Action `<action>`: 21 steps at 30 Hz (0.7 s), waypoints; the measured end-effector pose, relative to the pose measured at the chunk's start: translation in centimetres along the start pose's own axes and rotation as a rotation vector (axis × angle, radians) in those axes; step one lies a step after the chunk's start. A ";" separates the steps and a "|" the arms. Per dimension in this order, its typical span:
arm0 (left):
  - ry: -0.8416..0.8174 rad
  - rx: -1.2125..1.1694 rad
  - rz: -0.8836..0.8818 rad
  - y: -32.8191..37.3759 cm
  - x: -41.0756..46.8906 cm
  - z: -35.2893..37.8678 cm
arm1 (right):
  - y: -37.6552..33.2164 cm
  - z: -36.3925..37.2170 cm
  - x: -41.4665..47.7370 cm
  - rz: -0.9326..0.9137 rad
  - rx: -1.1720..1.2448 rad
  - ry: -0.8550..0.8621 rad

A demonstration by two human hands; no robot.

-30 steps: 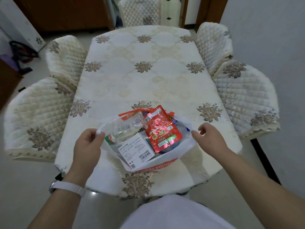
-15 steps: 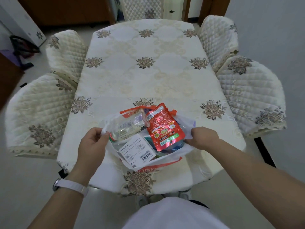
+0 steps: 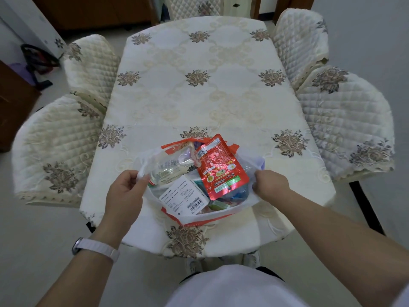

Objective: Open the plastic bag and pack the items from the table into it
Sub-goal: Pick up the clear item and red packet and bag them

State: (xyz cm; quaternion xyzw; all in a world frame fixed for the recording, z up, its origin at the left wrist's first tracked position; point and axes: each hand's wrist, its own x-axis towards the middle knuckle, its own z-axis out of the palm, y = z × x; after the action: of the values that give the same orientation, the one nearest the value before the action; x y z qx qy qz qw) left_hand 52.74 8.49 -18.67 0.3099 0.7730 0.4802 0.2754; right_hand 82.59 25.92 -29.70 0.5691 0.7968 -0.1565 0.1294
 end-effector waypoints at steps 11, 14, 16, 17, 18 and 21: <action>-0.021 -0.036 0.009 -0.7 0.5 -0.8 | 1.9 -3.8 -2.4 0.154 0.289 0.163; -0.029 -0.063 0.011 -0.6 0.4 -0.9 | 1.6 -4.3 -3.1 0.146 0.408 0.198; -0.036 -0.086 0.015 -0.6 0.4 -0.9 | 1.0 -4.7 -3.4 0.129 0.479 0.215; -0.042 -0.092 0.017 -0.7 0.5 -1.0 | 0.6 -5.1 -3.6 0.113 0.499 0.221; -0.052 -0.094 0.019 -0.7 0.6 -1.1 | 0.2 -5.4 -3.8 0.092 0.512 0.226; -0.086 -0.097 0.033 -0.8 0.7 -1.2 | -1.0 -6.0 -4.5 0.028 0.530 0.225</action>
State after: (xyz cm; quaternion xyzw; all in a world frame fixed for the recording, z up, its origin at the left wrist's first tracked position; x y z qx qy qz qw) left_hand 51.22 8.09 -19.00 0.3291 0.7311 0.5079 0.3150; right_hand 82.92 24.12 -22.32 0.6078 0.7296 -0.2933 -0.1112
